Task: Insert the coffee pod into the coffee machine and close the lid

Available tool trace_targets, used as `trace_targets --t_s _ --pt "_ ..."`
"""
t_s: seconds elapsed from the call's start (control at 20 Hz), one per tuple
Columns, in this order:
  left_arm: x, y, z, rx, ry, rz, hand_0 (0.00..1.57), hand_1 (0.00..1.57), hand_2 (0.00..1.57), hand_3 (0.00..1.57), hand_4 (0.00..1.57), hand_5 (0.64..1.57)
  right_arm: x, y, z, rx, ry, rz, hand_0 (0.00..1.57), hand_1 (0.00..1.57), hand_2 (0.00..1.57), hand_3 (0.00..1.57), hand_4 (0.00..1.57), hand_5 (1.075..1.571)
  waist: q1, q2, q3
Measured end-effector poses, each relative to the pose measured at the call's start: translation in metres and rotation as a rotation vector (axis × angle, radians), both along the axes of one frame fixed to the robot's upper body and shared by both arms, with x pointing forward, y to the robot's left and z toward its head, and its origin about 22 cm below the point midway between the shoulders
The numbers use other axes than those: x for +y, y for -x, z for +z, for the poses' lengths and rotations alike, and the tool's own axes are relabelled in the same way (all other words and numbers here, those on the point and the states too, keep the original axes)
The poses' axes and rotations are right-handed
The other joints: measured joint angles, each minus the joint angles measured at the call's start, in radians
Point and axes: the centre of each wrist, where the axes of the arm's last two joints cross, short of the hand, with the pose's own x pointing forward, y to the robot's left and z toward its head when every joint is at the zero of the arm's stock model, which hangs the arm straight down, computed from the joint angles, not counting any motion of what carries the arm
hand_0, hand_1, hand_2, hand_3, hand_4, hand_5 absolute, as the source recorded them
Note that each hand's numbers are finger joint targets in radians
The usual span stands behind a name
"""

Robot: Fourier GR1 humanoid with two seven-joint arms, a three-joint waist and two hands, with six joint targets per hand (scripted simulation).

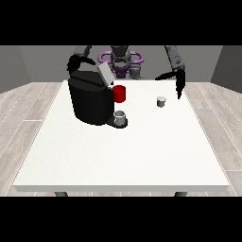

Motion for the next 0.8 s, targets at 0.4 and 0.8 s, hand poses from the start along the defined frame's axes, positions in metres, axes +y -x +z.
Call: trace_targets --t_s 0.4,0.8 --pt "-0.010 -0.019 -0.004 0.079 -0.114 -0.027 0.00 0.00 0.20 0.00 0.00 1.571 -0.001 -0.012 -0.007 0.044 0.013 -0.027 0.00 0.00 0.00 0.00 0.39 1.571 0.015 0.010 0.0000" --pt "-0.021 -0.029 -0.017 0.098 -0.198 -0.041 0.81 0.81 0.85 0.50 0.00 1.571 0.003 -0.026 -0.011 0.075 0.045 -0.055 0.00 0.00 0.00 0.00 0.42 1.571 0.029 0.041 0.0000"
